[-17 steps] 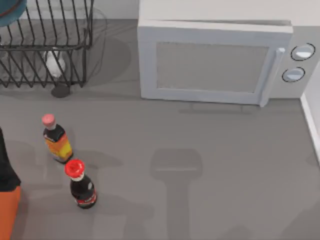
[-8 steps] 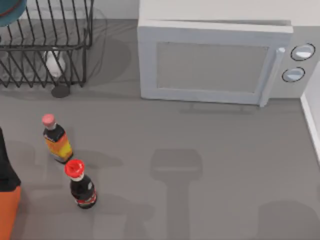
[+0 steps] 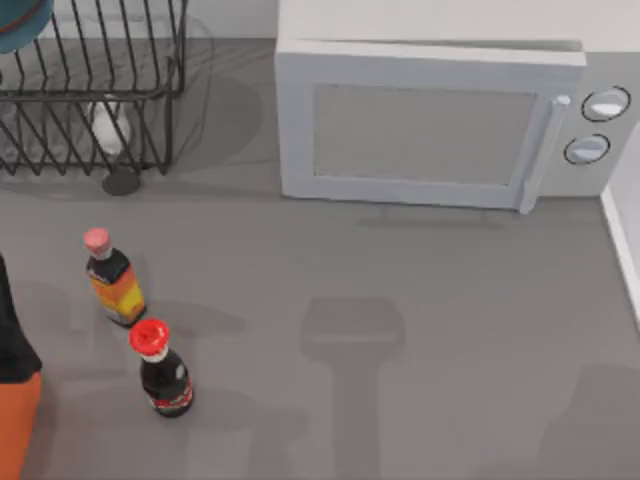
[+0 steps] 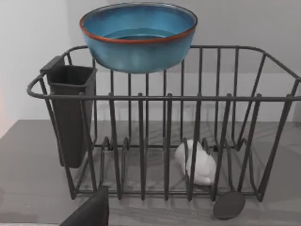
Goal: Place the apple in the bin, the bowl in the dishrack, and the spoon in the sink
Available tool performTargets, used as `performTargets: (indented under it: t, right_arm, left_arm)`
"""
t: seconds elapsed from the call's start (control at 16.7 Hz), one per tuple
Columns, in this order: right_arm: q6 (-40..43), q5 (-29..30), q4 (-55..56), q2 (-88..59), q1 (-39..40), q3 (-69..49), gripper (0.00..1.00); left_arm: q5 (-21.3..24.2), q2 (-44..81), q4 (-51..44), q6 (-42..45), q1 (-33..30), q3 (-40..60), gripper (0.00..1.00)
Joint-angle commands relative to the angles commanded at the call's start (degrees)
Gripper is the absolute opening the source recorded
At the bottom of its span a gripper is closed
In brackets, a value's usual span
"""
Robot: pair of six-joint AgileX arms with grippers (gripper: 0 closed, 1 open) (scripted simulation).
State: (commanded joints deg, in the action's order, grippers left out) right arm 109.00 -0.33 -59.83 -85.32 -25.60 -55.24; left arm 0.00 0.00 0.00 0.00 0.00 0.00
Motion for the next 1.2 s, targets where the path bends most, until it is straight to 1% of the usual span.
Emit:
performTargets:
  t: [0.24, 0.36, 0.84, 0.96, 1.2]
  right_arm:
    - [-0.09, -0.02, 0.29, 0.11, 0.26, 0.29, 1.0]
    - [-0.22, -0.01, 2.32, -0.98, 0.23, 1.55, 1.0]
    - [-0.52, 0.0, 23.84, -10.95, 0.33, 12.54, 1.0]
    - [-0.52, 0.01, 25.73, -12.02, 0.33, 13.69, 1.0]
    - [-0.52, 0.01, 25.82, -12.07, 0.33, 13.75, 1.0]
  left_arm:
    - [0.0, 0.0, 0.0, 0.0, 0.0, 0.0, 1.0]
    - [0.0, 0.0, 0.0, 0.0, 0.0, 0.0, 1.0]
    - [0.0, 0.0, 0.0, 0.0, 0.0, 0.0, 1.0]
    - [0.0, 0.0, 0.0, 0.0, 0.0, 0.0, 1.0]
    - [0.0, 0.0, 0.0, 0.0, 0.0, 0.0, 1.0]
